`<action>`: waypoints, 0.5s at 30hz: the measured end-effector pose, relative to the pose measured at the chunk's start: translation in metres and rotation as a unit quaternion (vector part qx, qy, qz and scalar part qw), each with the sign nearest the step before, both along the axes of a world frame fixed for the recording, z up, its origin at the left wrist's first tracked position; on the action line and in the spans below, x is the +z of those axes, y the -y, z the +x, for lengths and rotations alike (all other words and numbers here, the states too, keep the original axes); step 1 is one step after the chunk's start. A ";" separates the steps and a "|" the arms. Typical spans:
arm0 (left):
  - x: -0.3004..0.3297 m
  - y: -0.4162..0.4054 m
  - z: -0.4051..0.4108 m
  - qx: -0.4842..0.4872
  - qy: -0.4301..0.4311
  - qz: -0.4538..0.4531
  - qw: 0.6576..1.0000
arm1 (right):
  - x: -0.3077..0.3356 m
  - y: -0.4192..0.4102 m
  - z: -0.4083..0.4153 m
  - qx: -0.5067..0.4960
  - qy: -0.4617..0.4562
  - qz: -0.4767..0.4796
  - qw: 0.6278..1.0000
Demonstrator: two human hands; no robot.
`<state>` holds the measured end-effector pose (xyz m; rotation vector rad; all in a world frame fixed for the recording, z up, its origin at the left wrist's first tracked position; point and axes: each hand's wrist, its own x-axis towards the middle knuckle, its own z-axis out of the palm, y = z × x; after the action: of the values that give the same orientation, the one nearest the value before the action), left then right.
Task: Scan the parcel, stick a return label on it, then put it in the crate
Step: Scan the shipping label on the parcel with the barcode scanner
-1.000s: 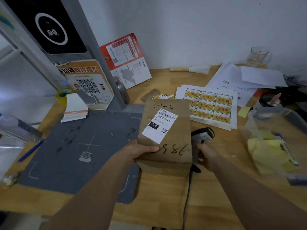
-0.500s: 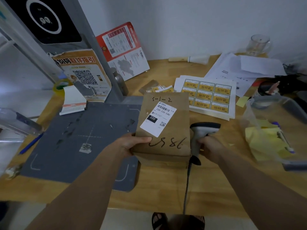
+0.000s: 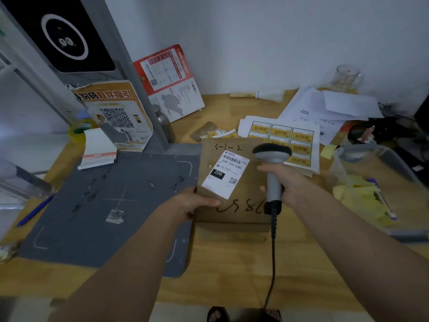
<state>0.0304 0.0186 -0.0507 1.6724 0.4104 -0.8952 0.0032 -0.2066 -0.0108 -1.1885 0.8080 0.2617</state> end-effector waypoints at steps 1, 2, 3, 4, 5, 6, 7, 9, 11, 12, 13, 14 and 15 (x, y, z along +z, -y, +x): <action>0.001 0.003 -0.004 -0.001 0.010 -0.001 1.000 | 0.003 -0.002 -0.001 0.001 0.004 -0.005 1.000; 0.002 0.004 -0.007 0.001 0.027 0.000 1.000 | 0.006 -0.003 -0.002 -0.003 0.015 -0.012 1.000; 0.001 0.005 -0.009 0.005 0.050 -0.002 0.999 | 0.009 -0.003 -0.002 -0.008 0.031 -0.013 0.999; 0.001 0.006 -0.011 0.012 0.077 -0.006 0.997 | 0.010 -0.002 -0.001 -0.014 0.053 -0.011 0.998; 0.001 0.006 -0.012 0.023 0.106 -0.010 0.994 | 0.013 -0.002 0.000 -0.020 0.074 -0.004 0.997; 0.003 0.006 -0.013 0.035 0.132 -0.007 0.991 | 0.017 -0.002 0.000 -0.023 0.094 0.000 0.995; 0.006 0.006 -0.013 0.045 0.152 -0.003 0.987 | 0.020 -0.003 0.001 -0.023 0.109 0.000 0.994; 0.016 0.005 -0.014 0.058 0.170 0.000 0.984 | 0.026 -0.004 0.001 -0.025 0.125 -0.011 0.992; 0.032 0.005 -0.015 0.092 0.148 -0.007 0.985 | 0.027 -0.004 -0.002 -0.027 0.132 -0.027 0.991; 0.039 0.004 -0.013 0.109 0.131 -0.010 0.985 | 0.025 -0.003 -0.004 -0.027 0.133 -0.037 0.990; 0.049 0.004 -0.011 0.119 0.118 -0.010 0.986 | 0.024 -0.002 -0.008 -0.027 0.133 -0.046 0.990; 0.059 0.004 -0.008 0.125 0.107 -0.011 0.986 | 0.022 -0.001 -0.010 -0.026 0.134 -0.052 0.989; 0.068 0.006 -0.005 0.134 0.098 -0.016 0.986 | 0.021 0.000 -0.013 -0.024 0.136 -0.055 0.989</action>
<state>0.0259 0.0126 0.0170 1.6116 0.4698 -0.5320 -0.0095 -0.2065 0.0103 -1.2728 0.6171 0.0132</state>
